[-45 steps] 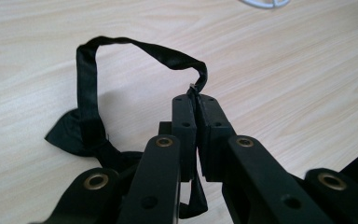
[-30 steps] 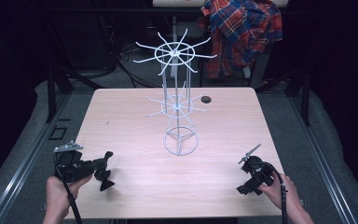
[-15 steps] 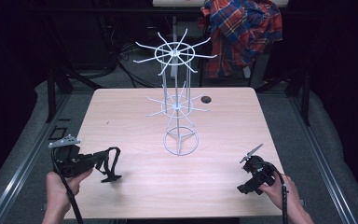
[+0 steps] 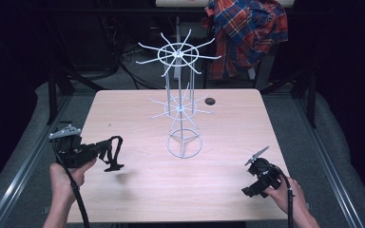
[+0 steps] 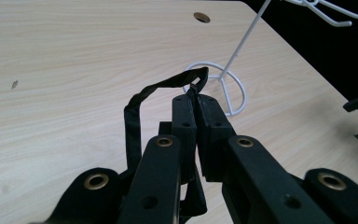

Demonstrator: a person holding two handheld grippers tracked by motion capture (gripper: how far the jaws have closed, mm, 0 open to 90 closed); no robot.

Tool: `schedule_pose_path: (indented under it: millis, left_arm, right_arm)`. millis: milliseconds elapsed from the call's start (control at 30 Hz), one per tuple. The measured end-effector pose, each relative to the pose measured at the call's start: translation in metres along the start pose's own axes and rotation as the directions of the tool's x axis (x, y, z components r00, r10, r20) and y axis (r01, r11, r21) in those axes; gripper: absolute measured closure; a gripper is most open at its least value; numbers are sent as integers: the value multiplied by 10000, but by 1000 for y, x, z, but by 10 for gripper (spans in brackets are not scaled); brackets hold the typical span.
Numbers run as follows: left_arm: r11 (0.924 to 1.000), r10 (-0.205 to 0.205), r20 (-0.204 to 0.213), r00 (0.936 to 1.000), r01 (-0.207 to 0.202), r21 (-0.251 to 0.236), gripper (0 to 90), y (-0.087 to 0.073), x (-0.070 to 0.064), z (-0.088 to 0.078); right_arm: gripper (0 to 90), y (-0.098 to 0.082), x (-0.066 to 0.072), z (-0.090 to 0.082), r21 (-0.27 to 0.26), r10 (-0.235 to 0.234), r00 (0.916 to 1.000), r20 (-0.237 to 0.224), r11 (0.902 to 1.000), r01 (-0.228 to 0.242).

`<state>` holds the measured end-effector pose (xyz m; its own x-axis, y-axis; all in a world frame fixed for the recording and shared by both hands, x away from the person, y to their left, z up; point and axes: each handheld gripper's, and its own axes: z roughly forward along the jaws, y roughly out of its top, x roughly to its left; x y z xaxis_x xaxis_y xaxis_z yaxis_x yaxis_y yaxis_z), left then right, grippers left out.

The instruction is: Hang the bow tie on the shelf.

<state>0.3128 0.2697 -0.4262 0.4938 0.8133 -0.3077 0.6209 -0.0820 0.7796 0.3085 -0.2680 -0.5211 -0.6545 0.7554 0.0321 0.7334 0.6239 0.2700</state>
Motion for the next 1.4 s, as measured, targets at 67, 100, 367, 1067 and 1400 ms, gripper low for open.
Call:
schedule_pose_path:
  millis: [67,100,367,1067,1400]
  left_arm:
    - [9999,-103,17,9999,103,-55,867,3,1,3]
    - [9999,-103,17,9999,103,-55,867,3,1,3]
    - [9996,30,189,9998,-25,-277,867,13,-6,9]
    - [9991,-169,387,9991,184,-390,867,35,-18,33]
    - [9985,-262,352,9990,279,-468,867,39,-20,39]
  right_arm:
    - [129,0,0,1,43,-51,10000,2,10000,51]
    - [129,0,0,1,43,-51,10000,2,10000,51]
    - [130,-1,0,1,136,-35,10000,22,9999,34]
    - [130,-8,-2,2,395,149,9999,51,9991,-151]
    - [130,-10,-2,2,360,195,9998,63,9992,-197]
